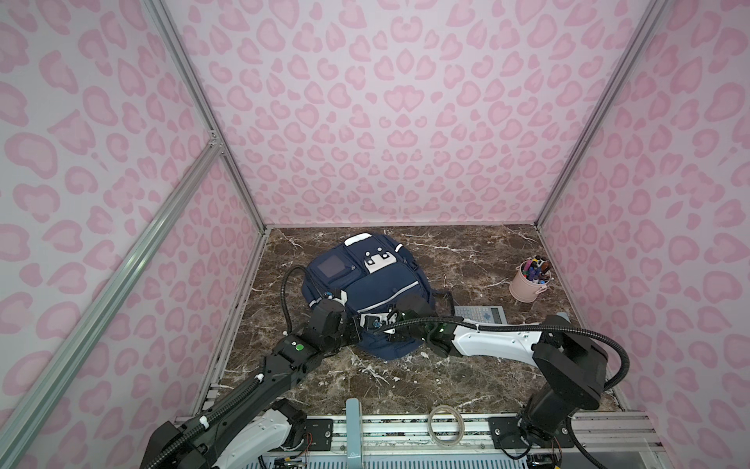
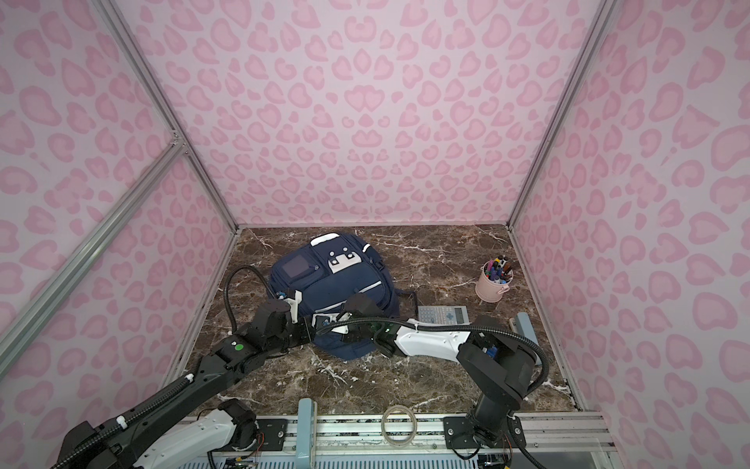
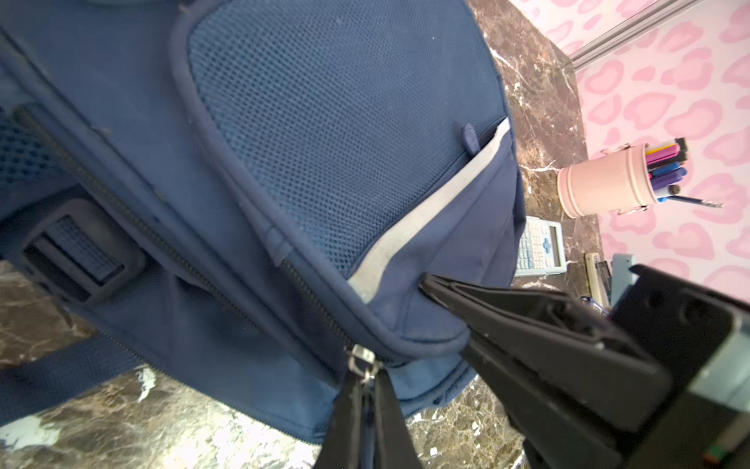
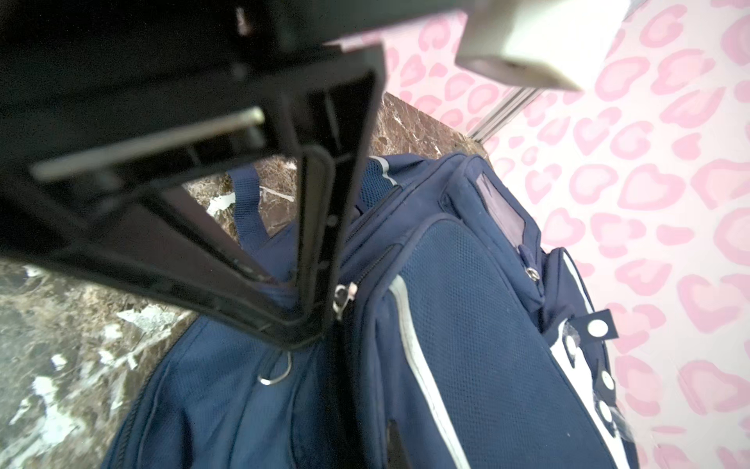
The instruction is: Pack the student bag
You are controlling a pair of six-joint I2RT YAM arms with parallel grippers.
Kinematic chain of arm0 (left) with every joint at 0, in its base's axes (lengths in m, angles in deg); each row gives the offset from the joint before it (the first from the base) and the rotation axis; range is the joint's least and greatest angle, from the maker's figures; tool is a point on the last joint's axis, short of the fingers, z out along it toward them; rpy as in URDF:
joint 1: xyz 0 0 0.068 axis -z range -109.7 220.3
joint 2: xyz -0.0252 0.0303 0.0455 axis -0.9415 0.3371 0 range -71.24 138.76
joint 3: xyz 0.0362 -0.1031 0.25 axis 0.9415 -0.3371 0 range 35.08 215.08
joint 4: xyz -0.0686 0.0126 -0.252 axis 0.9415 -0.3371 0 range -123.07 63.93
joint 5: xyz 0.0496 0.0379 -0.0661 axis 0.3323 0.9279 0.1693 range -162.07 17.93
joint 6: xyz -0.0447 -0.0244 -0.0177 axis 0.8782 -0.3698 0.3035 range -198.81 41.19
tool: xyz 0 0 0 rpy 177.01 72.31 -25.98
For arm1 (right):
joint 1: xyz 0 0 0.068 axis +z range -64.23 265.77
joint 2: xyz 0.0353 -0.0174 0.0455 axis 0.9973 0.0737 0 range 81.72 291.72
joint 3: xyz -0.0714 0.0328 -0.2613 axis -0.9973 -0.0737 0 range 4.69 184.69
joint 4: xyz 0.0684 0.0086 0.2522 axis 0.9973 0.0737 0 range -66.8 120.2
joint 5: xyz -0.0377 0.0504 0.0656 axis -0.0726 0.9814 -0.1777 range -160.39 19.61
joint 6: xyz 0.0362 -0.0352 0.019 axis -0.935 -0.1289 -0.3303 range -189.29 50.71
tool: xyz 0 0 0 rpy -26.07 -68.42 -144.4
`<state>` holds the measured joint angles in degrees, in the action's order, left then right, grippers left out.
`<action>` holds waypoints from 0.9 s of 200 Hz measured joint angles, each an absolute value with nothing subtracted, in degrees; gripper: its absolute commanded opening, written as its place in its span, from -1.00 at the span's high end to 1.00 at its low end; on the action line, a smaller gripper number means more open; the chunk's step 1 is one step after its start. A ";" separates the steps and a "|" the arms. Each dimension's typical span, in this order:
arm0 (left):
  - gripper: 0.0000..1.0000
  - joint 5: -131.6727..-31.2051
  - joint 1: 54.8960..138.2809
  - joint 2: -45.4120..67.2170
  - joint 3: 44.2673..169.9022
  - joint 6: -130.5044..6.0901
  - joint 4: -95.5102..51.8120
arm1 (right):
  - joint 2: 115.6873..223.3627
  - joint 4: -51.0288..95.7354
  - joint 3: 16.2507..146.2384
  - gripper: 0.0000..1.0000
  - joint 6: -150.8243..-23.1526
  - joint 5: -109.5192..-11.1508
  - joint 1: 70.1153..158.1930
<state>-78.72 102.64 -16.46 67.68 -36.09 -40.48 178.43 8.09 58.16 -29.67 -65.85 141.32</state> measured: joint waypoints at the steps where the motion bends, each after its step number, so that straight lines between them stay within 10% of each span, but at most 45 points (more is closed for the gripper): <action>1: 0.94 -78.79 102.57 -16.41 67.68 -36.14 -40.48 | 178.41 8.09 58.14 1.00 -29.63 -65.85 141.30; 146: 0.93 -82.64 90.44 -9.02 79.68 -48.95 -50.97 | 174.43 9.88 58.36 1.00 -25.11 -55.19 136.05; 180: 0.65 -84.01 89.85 -8.28 77.39 -51.42 -45.38 | 175.35 13.25 60.66 1.00 -24.49 -55.14 135.29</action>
<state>-84.01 89.85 -8.28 77.39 -51.42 -45.38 175.35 13.25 60.66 -24.49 -55.14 135.29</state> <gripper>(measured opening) 0.115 0.068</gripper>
